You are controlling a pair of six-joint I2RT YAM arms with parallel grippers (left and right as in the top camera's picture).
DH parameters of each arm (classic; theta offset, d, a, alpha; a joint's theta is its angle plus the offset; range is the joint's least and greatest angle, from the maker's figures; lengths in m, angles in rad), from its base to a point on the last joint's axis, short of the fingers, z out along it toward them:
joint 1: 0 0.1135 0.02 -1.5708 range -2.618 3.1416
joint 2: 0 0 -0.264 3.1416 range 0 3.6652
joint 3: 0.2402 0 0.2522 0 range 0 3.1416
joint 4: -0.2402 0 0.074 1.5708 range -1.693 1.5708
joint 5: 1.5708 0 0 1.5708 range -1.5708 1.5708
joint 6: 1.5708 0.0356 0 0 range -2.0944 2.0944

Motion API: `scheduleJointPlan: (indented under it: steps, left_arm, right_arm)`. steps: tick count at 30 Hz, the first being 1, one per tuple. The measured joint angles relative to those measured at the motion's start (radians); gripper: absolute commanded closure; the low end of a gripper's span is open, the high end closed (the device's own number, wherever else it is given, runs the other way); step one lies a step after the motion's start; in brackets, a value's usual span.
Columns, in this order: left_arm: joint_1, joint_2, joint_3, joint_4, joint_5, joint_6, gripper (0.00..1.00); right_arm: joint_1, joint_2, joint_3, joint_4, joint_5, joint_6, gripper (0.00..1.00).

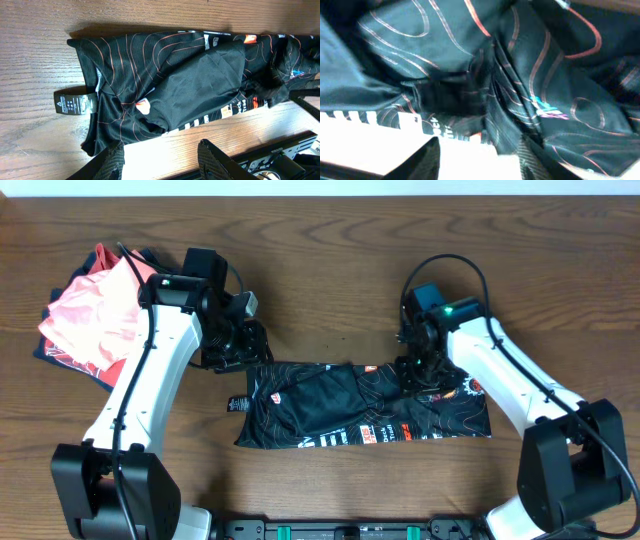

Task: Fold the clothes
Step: 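Grasp the strip's right end with the right gripper and fold it leftward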

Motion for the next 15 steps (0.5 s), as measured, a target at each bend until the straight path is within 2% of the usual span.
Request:
scheduleJointPlan:
  steps: [5, 12, 15]
  left_arm:
    - [0.000, 0.000, 0.000, -0.001, 0.000, 0.000, 0.50]
    - [0.000, 0.000, 0.000, -0.001, 0.000, 0.000, 0.50]
    - [0.000, 0.000, 0.000, -0.001, 0.000, 0.000, 0.50]
  right_arm:
    - [0.001, 0.000, -0.001, -0.037, 0.120, 0.087, 0.45]
    - [-0.018, 0.000, -0.001, -0.043, 0.193, 0.129, 0.48]
    - [-0.018, 0.000, -0.013, -0.001, 0.200, 0.132, 0.40]
